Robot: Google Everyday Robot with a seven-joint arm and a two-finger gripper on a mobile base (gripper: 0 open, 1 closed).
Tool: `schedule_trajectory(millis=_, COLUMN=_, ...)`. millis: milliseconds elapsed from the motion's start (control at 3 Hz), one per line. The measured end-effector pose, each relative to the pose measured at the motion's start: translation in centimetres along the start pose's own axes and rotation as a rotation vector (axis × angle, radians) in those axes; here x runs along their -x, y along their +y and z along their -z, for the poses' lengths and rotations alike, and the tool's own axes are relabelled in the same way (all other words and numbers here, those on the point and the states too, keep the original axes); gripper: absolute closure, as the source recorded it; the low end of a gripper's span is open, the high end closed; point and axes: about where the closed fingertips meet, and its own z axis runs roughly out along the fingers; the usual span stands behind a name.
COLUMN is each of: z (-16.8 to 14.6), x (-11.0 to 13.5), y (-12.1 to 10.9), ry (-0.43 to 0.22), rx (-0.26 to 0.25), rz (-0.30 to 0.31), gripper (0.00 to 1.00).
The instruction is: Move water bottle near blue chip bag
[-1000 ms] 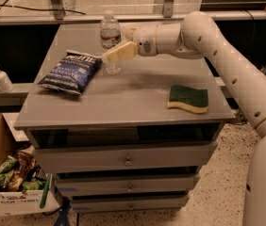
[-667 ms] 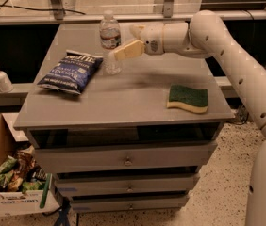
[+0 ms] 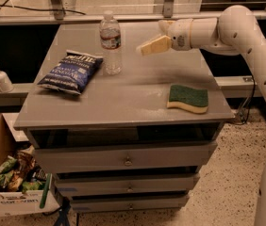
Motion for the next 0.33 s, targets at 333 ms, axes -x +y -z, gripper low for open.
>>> schedule_trajectory(millis=333, z=0.22, x=0.0, y=-0.22, ry=0.001, rx=-0.006, rz=0.001, gripper=0.0)
